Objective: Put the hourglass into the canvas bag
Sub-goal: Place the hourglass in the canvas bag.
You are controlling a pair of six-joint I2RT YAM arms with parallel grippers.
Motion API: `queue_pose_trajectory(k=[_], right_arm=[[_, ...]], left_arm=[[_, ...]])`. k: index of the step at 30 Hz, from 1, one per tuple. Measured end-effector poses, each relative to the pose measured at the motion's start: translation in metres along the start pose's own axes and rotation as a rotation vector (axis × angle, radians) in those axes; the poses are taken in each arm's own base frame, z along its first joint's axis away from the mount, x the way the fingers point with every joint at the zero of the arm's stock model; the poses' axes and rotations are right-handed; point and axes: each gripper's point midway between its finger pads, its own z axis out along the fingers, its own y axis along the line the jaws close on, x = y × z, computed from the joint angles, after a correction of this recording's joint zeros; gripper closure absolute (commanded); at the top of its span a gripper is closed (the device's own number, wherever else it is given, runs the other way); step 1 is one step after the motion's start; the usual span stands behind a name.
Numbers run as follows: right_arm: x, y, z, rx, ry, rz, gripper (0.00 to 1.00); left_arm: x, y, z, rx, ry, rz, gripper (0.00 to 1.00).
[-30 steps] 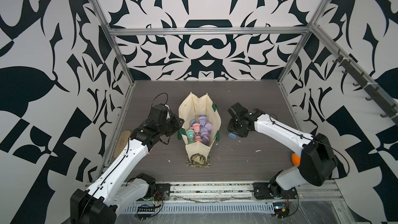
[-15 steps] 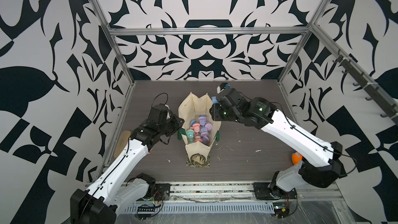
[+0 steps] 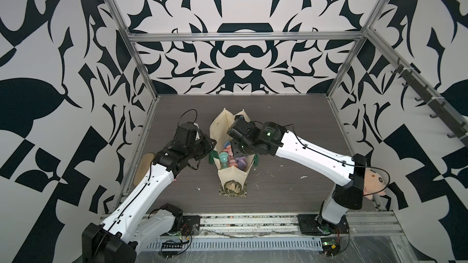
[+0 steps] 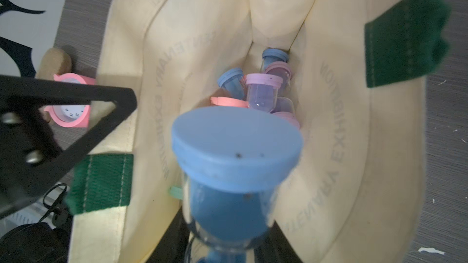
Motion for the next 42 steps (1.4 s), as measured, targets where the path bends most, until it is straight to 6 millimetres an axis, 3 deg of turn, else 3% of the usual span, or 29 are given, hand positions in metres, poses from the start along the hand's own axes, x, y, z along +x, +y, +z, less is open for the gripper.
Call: queue_pose_trajectory(k=[8, 15, 22, 27, 30, 33, 36, 37, 38, 40, 42], right_arm=[[0.024, -0.004, 0.05, 0.058, 0.147, 0.006, 0.82], [0.035, -0.016, 0.065, 0.094, 0.203, 0.034, 0.45], [0.03, -0.016, 0.06, 0.09, 0.185, 0.039, 0.31], [0.01, -0.011, 0.028, 0.038, 0.097, 0.038, 0.26], [-0.011, -0.014, -0.008, 0.004, -0.012, 0.04, 0.24], [-0.033, -0.029, -0.054, -0.011, -0.15, 0.06, 0.23], [-0.054, -0.068, -0.1, 0.023, -0.32, 0.129, 0.19], [-0.057, -0.085, -0.113, 0.041, -0.375, 0.152, 0.18], [-0.057, -0.1, -0.122, 0.058, -0.425, 0.166, 0.19], [-0.048, -0.136, -0.133, 0.116, -0.526, 0.176, 0.01], [-0.03, -0.168, -0.131, 0.166, -0.597, 0.182, 0.0]], left_arm=[[0.0, 0.0, 0.0, 0.001, 0.0, 0.0, 0.82], [0.0, -0.001, 0.0, 0.003, -0.001, 0.0, 0.81], [0.0, 0.0, 0.001, 0.002, -0.001, -0.001, 0.78], [-0.001, 0.0, 0.001, 0.002, -0.001, -0.002, 0.72], [-0.001, 0.0, 0.0, -0.003, -0.006, 0.001, 0.63], [-0.007, -0.005, -0.004, -0.009, -0.024, 0.01, 0.47], [-0.021, -0.018, -0.016, -0.009, -0.071, 0.042, 0.32], [-0.027, -0.024, -0.021, -0.007, -0.093, 0.056, 0.19], [-0.033, -0.029, -0.026, -0.007, -0.119, 0.07, 0.16], [-0.047, -0.037, -0.038, -0.018, -0.185, 0.105, 0.07], [-0.059, -0.035, -0.048, -0.056, -0.253, 0.144, 0.06]])
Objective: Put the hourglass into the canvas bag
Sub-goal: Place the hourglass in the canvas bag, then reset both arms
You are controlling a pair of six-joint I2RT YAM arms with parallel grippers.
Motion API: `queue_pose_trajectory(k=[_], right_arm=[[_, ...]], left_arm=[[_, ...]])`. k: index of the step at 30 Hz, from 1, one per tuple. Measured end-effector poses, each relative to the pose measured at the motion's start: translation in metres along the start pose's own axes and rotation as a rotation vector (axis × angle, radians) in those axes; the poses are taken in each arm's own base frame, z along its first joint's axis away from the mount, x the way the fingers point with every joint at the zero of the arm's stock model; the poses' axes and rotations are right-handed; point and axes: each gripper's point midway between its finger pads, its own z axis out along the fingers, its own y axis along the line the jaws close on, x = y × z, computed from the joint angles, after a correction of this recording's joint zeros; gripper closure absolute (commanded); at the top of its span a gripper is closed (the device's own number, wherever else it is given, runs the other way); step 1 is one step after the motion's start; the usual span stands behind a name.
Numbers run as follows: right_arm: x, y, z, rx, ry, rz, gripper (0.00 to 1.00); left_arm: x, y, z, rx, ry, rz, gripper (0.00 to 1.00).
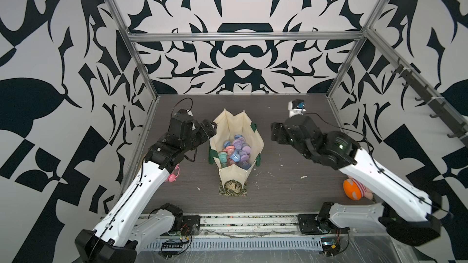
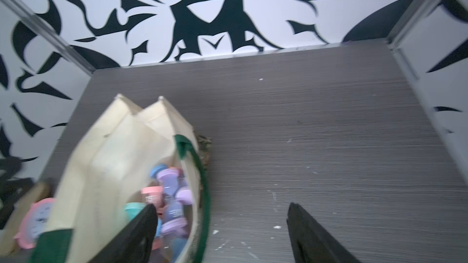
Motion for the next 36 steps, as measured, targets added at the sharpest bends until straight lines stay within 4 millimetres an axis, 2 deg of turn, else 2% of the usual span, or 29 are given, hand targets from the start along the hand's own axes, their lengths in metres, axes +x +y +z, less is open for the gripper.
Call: queue_pose_trajectory(k=[3, 7, 10, 13, 16, 19, 21, 23, 25, 27, 28, 30, 31, 33, 36], right_arm=[[0.03, -0.057, 0.012, 0.137, -0.012, -0.014, 0.01], [0.052, -0.13, 0.042, 0.392, 0.017, -0.003, 0.01], [0.084, -0.168, 0.064, 0.537, 0.069, -0.064, 0.01], [0.114, -0.204, 0.076, 0.655, 0.092, -0.133, 0.01], [0.127, -0.231, 0.085, 0.74, 0.072, -0.16, 0.01], [0.136, -0.248, 0.098, 0.775, 0.034, -0.171, 0.02], [0.144, -0.255, 0.108, 0.771, 0.014, -0.174, 0.03], [0.151, -0.258, 0.12, 0.753, 0.018, -0.189, 0.03], [0.149, -0.255, 0.136, 0.716, 0.003, -0.199, 0.03], [0.141, -0.249, 0.153, 0.656, -0.039, -0.198, 0.04], [0.14, -0.246, 0.161, 0.616, -0.05, -0.19, 0.1], [0.139, -0.241, 0.18, 0.531, -0.069, -0.178, 0.07], [0.14, -0.24, 0.189, 0.497, -0.075, -0.179, 0.11], [0.15, -0.241, 0.199, 0.443, -0.044, -0.169, 0.12], [0.144, -0.236, 0.203, 0.378, -0.072, -0.151, 0.09]], left_arm=[[-0.022, 0.022, -0.009, -0.123, -0.13, 0.049, 0.03], [-0.041, 0.063, -0.011, -0.296, -0.295, 0.145, 0.01], [-0.041, 0.107, -0.004, -0.454, -0.369, 0.211, 0.0], [-0.039, 0.156, 0.007, -0.612, -0.406, 0.255, 0.0], [-0.04, 0.209, 0.017, -0.763, -0.397, 0.256, 0.0], [-0.039, 0.253, 0.026, -0.856, -0.39, 0.235, 0.0], [-0.036, 0.275, 0.03, -0.876, -0.397, 0.217, 0.0], [-0.034, 0.293, 0.034, -0.881, -0.41, 0.196, 0.0], [-0.034, 0.304, 0.043, -0.871, -0.408, 0.192, 0.0], [-0.038, 0.304, 0.054, -0.83, -0.412, 0.224, 0.0], [-0.042, 0.299, 0.059, -0.794, -0.424, 0.244, 0.0], [-0.049, 0.29, 0.068, -0.725, -0.467, 0.281, 0.0], [-0.051, 0.288, 0.072, -0.696, -0.484, 0.3, 0.0], [-0.047, 0.285, 0.082, -0.65, -0.469, 0.331, 0.0], [-0.045, 0.283, 0.098, -0.599, -0.461, 0.381, 0.0]])
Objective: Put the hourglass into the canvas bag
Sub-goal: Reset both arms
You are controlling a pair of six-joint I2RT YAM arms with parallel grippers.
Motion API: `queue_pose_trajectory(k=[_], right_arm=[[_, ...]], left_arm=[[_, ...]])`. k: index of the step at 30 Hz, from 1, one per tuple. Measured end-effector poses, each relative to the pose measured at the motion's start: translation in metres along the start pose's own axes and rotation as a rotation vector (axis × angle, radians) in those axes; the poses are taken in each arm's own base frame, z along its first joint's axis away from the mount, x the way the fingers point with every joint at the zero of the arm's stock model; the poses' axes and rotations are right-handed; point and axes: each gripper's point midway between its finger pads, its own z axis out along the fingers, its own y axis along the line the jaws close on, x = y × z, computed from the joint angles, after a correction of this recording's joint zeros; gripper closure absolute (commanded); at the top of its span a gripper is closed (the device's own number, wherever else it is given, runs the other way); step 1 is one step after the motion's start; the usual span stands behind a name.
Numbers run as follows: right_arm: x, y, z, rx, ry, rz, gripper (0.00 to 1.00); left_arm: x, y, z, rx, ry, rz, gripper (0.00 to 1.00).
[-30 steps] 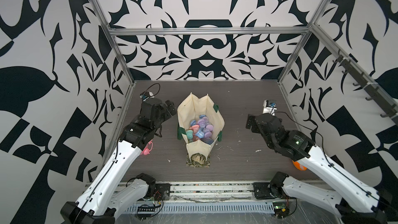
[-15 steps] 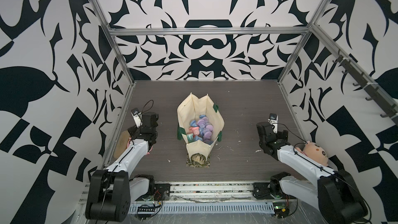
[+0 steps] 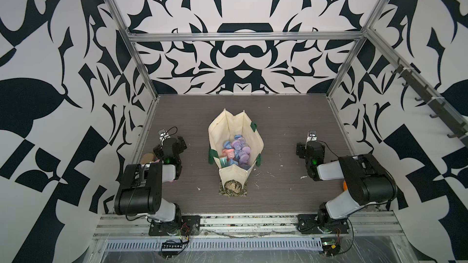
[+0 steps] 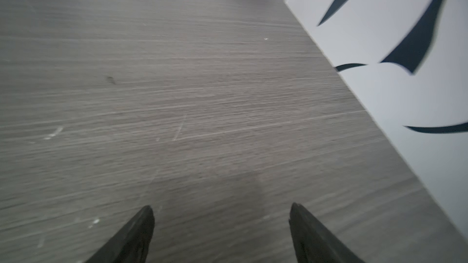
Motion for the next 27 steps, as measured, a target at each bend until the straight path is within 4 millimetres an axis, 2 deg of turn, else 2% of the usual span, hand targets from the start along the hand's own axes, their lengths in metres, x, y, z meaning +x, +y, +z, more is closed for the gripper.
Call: queue_pose_trajectory(k=[1, 11, 18, 27], right_arm=[[-0.004, 0.001, 0.0, -0.015, -0.015, 0.008, 0.0], [-0.02, 0.009, -0.001, -0.062, -0.079, 0.032, 0.0], [-0.021, 0.011, -0.001, -0.071, -0.083, 0.033, 0.0], [-0.023, 0.023, -0.001, -0.14, -0.079, 0.017, 0.0]], left_arm=[[0.004, -0.002, 0.001, 0.01, 0.018, 0.008, 0.0], [-0.014, -0.012, 0.0, 0.068, -0.05, 0.003, 0.0], [-0.013, -0.014, 0.0, 0.075, -0.047, 0.011, 0.0], [-0.013, -0.014, 0.0, 0.074, -0.047, 0.012, 0.0]])
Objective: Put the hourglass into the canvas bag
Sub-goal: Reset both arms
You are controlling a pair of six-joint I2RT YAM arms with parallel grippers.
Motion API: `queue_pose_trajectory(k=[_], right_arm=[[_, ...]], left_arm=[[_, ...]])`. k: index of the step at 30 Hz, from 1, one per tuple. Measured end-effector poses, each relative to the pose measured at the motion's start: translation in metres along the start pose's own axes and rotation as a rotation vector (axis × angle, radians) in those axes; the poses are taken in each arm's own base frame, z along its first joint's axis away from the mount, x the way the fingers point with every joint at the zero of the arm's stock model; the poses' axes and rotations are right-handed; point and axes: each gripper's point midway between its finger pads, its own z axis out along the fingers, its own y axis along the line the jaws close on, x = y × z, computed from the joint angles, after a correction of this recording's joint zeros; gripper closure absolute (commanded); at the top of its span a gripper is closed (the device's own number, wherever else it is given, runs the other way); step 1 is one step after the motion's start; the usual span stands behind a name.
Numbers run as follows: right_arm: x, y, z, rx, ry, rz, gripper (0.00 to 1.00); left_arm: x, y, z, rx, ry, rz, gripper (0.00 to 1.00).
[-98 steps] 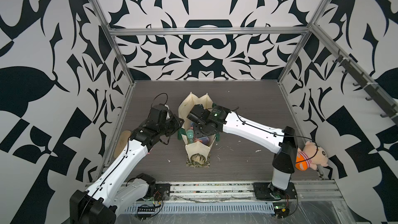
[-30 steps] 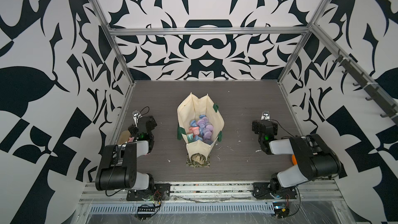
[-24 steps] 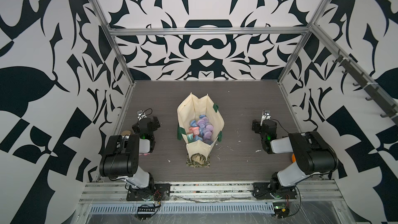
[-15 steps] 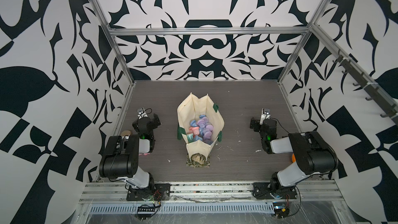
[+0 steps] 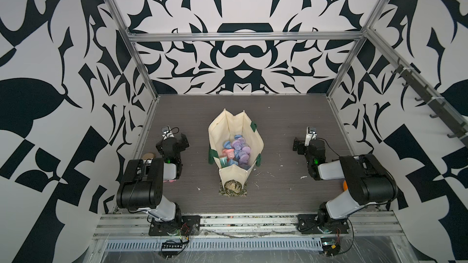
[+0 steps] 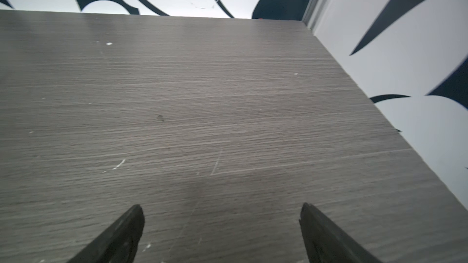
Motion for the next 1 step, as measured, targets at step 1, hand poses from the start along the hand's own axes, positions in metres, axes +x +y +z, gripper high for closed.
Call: queue_pose_trajectory(k=[1], right_arm=[[-0.0009, 0.0016, 0.0003, -0.009, -0.002, -0.002, 0.0]], left_arm=[[0.0, 0.0, 0.0, 0.0, 0.0, 0.0, 0.0]])
